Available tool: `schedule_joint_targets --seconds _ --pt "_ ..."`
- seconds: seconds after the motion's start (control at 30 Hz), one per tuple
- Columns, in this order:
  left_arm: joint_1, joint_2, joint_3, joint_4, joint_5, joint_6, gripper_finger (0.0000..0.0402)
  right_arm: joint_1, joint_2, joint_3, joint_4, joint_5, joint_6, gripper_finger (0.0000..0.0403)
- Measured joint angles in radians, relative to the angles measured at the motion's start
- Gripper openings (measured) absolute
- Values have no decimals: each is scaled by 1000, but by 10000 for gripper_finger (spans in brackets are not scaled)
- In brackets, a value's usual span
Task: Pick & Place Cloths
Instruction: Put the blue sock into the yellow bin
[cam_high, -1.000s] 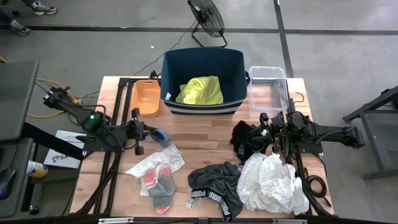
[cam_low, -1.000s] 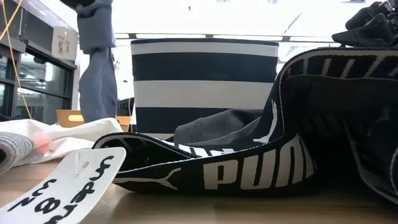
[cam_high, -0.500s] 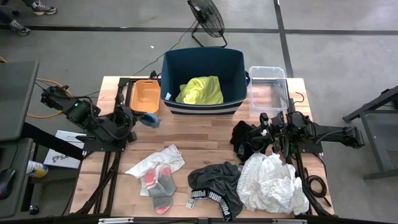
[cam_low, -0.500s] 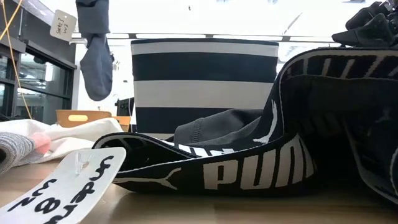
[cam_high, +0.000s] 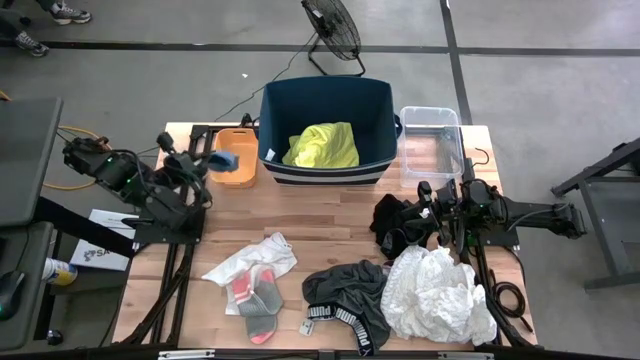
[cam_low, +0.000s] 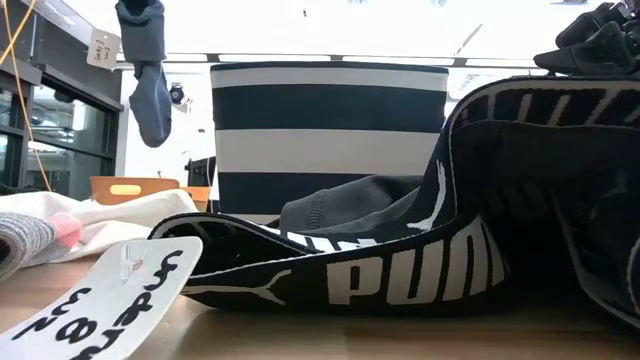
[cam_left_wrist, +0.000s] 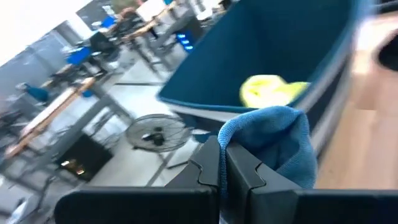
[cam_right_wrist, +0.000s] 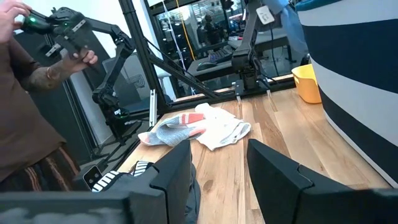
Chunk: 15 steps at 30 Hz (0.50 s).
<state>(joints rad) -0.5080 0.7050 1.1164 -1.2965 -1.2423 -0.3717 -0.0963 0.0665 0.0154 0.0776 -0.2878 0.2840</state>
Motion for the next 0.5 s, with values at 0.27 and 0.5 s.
schedule_joint_targets --seconds 0.27,0.5 --pt "197 -3 0 0 5 -1 0 0 0 0 0 0 0 149" --pt "384 22 0 24 112 -1 0 0 0 0 0 0 0 149"
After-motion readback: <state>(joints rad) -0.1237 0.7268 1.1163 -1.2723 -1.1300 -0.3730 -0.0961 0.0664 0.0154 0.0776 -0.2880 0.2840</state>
